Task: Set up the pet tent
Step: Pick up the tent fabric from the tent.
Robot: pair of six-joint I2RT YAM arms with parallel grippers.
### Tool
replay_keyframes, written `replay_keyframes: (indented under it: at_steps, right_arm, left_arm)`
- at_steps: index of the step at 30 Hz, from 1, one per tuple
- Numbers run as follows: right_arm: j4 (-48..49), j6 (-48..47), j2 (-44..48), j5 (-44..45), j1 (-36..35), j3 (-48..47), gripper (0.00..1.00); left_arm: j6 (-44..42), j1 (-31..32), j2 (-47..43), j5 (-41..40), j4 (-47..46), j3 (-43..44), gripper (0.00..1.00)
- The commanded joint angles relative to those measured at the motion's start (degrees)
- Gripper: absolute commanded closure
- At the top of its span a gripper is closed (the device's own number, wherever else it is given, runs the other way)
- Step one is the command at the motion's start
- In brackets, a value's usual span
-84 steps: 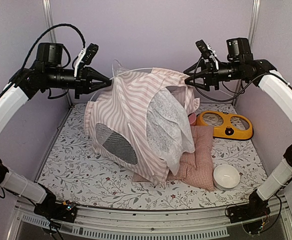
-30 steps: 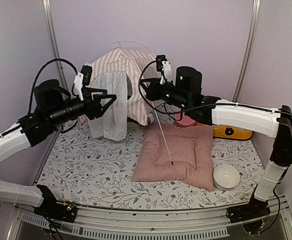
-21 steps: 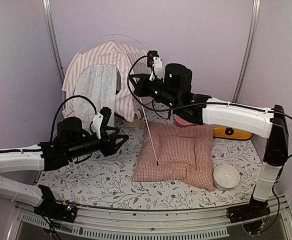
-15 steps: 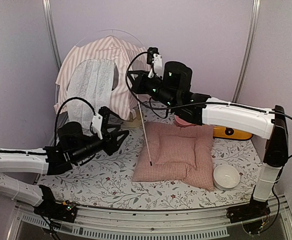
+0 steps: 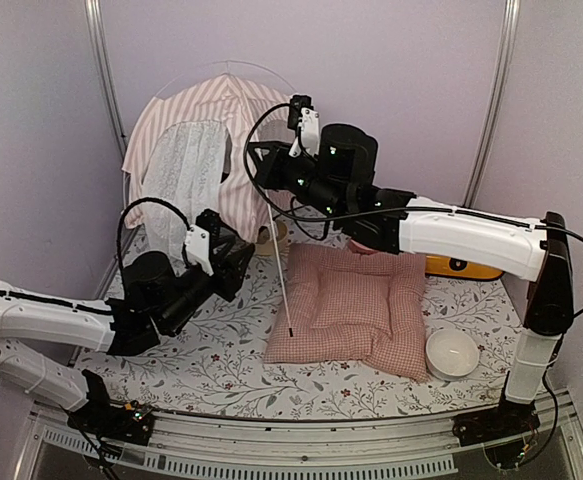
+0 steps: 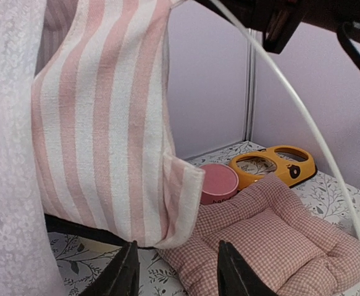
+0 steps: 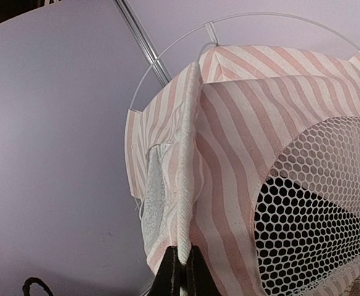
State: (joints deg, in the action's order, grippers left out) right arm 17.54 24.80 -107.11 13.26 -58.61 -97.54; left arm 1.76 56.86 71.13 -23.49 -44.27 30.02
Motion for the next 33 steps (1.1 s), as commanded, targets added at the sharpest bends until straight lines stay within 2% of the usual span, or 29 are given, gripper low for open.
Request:
replay_keyframes:
  at_steps: [1, 17, 23, 27, 33]
  right_arm:
    - [4.4, 0.0, 0.0, 1.3, -0.8, -3.2, 1.0]
    - [4.2, 0.2, 0.1, 1.8, -1.1, -3.1, 1.0]
    - [4.1, 0.4, 0.1, 1.7, -1.1, -2.8, 1.0]
    - [3.8, 0.8, 0.0, 1.6, -1.2, -2.4, 1.0]
    - [3.5, 1.8, -0.2, 2.3, -1.3, -0.4, 1.0]
  left_arm:
    - [-2.6, 0.8, 1.7, -4.1, -3.6, 0.9, 0.57]
    - [-3.0, 0.8, 4.7, -3.5, -4.2, 3.6, 0.58]
    - [-2.6, 0.7, 5.8, -5.8, -4.0, 4.6, 0.61]
    - [-2.3, 0.6, 6.3, -6.8, -4.3, 5.0, 0.71]
    - [-1.8, 0.7, 7.2, -6.7, -4.2, 3.8, 0.99]
